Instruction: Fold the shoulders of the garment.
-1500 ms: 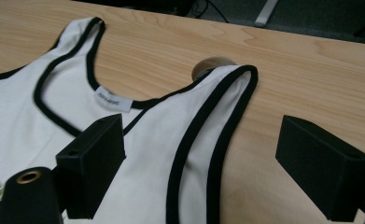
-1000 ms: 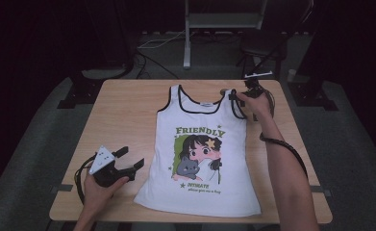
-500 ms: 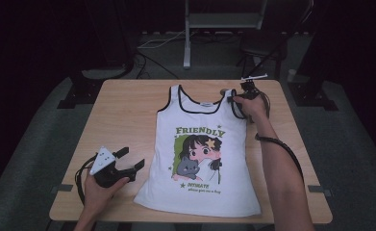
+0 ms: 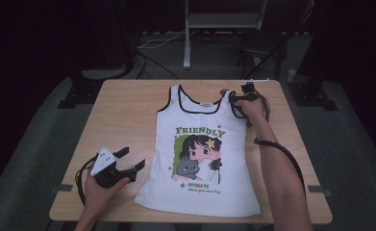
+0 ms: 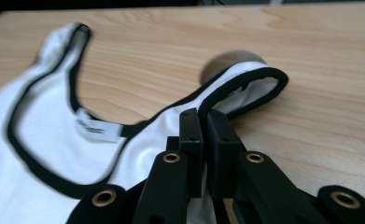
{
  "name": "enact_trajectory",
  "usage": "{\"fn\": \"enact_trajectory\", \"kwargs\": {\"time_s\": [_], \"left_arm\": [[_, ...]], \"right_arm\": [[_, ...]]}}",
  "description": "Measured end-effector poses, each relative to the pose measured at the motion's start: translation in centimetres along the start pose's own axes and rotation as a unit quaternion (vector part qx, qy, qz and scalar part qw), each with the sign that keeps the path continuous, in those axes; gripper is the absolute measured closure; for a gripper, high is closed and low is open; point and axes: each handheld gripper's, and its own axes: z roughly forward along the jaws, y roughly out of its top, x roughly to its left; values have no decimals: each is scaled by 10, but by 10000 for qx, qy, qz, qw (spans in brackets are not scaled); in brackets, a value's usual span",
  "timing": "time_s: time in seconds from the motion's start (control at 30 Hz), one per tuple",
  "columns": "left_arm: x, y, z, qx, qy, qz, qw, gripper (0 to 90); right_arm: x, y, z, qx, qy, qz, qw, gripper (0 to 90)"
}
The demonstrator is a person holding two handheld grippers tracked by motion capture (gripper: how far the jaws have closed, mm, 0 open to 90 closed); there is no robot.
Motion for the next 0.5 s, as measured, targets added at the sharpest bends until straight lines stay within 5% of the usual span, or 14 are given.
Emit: {"fn": "enact_trajectory", "kwargs": {"time_s": [0.17,0.33,0.5], "left_arm": [[0,0,0,1,-1,-3,10000,209],[-1,0,0,21,9,24,10000,209],[-1,0,0,29,12,29,10000,209]], "right_arm": [[15,1,-21,-264,277,-314,9988,858],[34,-1,-42,-449,552,-825,9941,853],[63,-16,-66,-428,908,-1652,9811,817]]}}
